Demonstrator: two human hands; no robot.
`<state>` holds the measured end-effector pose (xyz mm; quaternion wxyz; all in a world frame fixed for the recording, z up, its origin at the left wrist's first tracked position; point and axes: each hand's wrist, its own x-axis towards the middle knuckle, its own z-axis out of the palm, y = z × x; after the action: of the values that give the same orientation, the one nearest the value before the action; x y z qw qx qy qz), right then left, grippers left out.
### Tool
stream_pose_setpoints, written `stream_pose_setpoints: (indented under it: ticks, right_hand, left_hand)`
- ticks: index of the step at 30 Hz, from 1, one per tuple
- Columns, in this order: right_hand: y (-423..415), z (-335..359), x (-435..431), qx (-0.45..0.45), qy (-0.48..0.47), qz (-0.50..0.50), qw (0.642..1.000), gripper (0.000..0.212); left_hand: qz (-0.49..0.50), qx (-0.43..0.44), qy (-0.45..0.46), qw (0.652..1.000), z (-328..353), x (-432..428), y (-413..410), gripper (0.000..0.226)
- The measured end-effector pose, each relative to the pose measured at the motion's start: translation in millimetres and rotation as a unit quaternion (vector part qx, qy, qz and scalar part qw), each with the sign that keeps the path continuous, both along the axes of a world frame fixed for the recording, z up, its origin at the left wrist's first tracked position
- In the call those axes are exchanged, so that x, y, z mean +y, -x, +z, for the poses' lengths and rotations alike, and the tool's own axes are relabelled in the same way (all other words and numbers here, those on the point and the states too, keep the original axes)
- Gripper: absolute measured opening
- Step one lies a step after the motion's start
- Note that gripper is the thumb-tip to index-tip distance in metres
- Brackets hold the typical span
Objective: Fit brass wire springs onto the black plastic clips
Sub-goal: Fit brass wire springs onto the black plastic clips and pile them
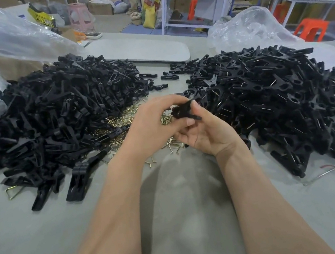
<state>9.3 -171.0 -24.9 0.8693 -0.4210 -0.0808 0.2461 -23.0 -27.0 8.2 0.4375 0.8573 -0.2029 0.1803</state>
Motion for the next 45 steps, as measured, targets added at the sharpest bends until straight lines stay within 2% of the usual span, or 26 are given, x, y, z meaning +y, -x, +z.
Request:
stream_pose_setpoints:
  ticks: [3,5,8,9,12,14,15,17,18,19,20,21,23,25,27,29,32,33,34,37,39,42,43,44,45]
  right_hand:
    - [0,0,-1,0.002,0.007,0.004,1.0,0.032]
    - [-2,2,-4,-0.007,0.049,0.031,0.998,0.042]
    - [-3,17,-12,-0.015,0.203,0.028,0.979,0.067]
    - [-3,20,-14,-0.025,0.264,0.006,0.964,0.067]
    - [-1,24,-15,-0.112,0.41,-0.054,0.904,0.03]
    - [-4,29,-11,-0.132,0.387,-0.171,0.896,0.02]
    - [-7,37,-11,-0.1,0.309,-0.251,0.912,0.021]
    - [-14,56,-12,-0.027,0.081,-0.345,0.935,0.047]
    - [-19,61,-12,-0.018,0.03,-0.358,0.933,0.061]
    - [-24,63,-9,-0.024,0.071,-0.362,0.929,0.068]
    - [-25,62,-4,-0.046,0.179,-0.354,0.917,0.067]
    - [-24,57,4,-0.087,0.311,-0.336,0.885,0.06]
    - [-21,43,20,-0.209,0.511,-0.285,0.784,0.044]
    - [-24,29,35,-0.295,0.614,-0.213,0.701,0.051]
    - [-31,17,46,-0.321,0.693,-0.131,0.632,0.065]
    - [-36,9,53,-0.298,0.738,-0.098,0.597,0.067]
    - [-34,3,52,-0.279,0.75,-0.162,0.578,0.047]
    - [-33,4,50,-0.286,0.738,-0.188,0.581,0.039]
    - [-30,7,48,-0.292,0.712,-0.208,0.604,0.034]
    - [-23,25,33,-0.293,0.585,-0.215,0.725,0.026]
    - [-19,36,20,-0.287,0.528,-0.193,0.776,0.018]
    - [-13,43,6,-0.205,0.373,-0.207,0.881,0.003]
    - [-13,42,3,-0.183,0.327,-0.221,0.901,0.003]
    - [-13,41,2,-0.169,0.307,-0.241,0.905,0.004]
    - [-13,38,1,-0.171,0.338,-0.27,0.885,0.006]
  left_hand:
    - [-0.004,0.021,0.019,1.0,-1,1,-1,0.034]
    - [0.001,0.035,0.036,0.999,-3,2,-2,0.032]
    - [0.024,0.048,0.029,0.998,-7,4,-4,0.027]
    - [0.028,0.053,0.006,0.998,-10,4,-5,0.028]
    - [0.03,0.088,-0.04,0.995,-15,3,-9,0.041]
    - [0.072,0.088,-0.029,0.993,-17,4,-12,0.05]
    - [0.121,0.081,-0.011,0.989,-17,7,-13,0.05]
    - [0.235,0.073,0.024,0.969,-18,14,-16,0.041]
    - [0.276,0.082,0.023,0.957,-20,16,-18,0.037]
    - [0.301,0.1,0.004,0.949,-22,17,-19,0.035]
    - [0.312,0.119,-0.023,0.942,-24,17,-20,0.034]
    - [0.318,0.136,-0.048,0.937,-26,15,-20,0.034]
    - [0.322,0.155,-0.076,0.931,-29,13,-20,0.034]
    - [0.328,0.155,-0.08,0.928,-29,13,-21,0.033]
    - [0.336,0.149,-0.068,0.928,-29,14,-21,0.033]
    - [0.335,0.146,-0.06,0.929,-28,14,-20,0.033]
    - [0.314,0.13,-0.056,0.939,-28,14,-20,0.032]
    - [0.299,0.118,-0.049,0.946,-28,14,-21,0.032]
    - [0.28,0.101,-0.043,0.954,-28,14,-22,0.033]
    - [0.203,0.025,-0.063,0.977,-27,10,-23,0.038]
    - [0.156,-0.009,-0.044,0.987,-24,6,-21,0.036]
    - [0.138,-0.022,-0.008,0.99,-22,3,-19,0.023]
    - [0.135,-0.016,-0.003,0.991,-22,2,-19,0.019]
    - [0.135,-0.003,0.009,0.991,-23,1,-19,0.015]
    - [0.141,0.016,0.03,0.989,-23,0,-20,0.011]
